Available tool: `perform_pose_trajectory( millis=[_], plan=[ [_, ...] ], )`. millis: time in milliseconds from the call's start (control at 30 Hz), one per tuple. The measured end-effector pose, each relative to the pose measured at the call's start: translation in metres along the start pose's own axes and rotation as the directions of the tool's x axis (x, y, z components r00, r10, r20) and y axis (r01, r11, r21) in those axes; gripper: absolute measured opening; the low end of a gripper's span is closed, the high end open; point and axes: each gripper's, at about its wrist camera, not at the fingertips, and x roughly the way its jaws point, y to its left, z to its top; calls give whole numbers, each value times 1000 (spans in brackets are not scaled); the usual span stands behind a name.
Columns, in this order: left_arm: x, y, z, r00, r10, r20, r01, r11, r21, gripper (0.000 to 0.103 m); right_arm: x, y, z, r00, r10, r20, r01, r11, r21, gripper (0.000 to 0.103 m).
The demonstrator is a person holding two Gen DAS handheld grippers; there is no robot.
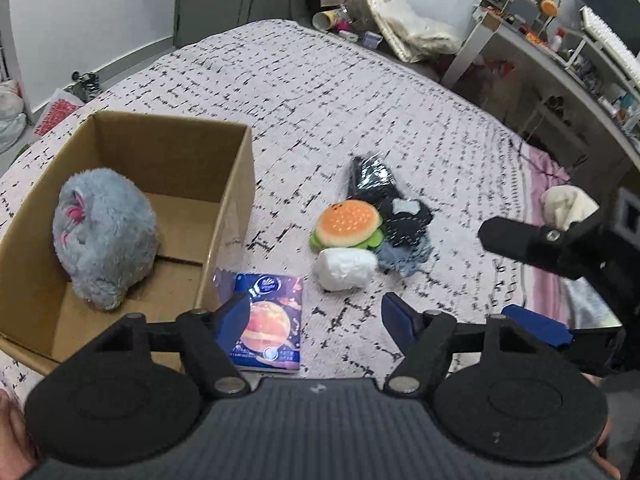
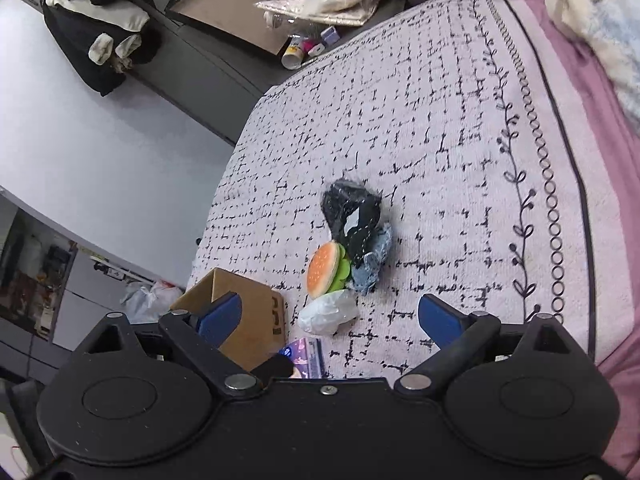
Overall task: Organize soft objects
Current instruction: 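Grasp the purple tissue pack with the left tool while the right tool approaches the white plush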
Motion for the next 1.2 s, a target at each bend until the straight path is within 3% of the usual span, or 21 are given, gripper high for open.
perform_pose_trajectory(
  millis=[367,667,867,967,1067,1200],
  plan=[
    [9,-25,-16,981,169,91,-176,981,76,55,21,-18,-3,995,29,-100,-23,998,65,94],
    [29,-40,-22,945,304,117,-323,924,206,54,32,-28,-1,986,66,-151,-52,995,89,94],
    [37,-47,-25,935,331,128,-354,900,254,54,41,-37,2,983,73,-169,-54,992,115,94],
    [44,-51,-31,944,318,92,-331,902,279,54,43,-41,4,981,83,-178,-62,990,124,94],
    [54,-55,-38,932,351,93,-362,879,309,54,45,-44,5,979,92,-183,-69,989,128,94],
    [61,-50,-40,921,378,88,-387,870,305,54,52,-49,6,975,100,-200,-73,988,137,94]
  ],
)
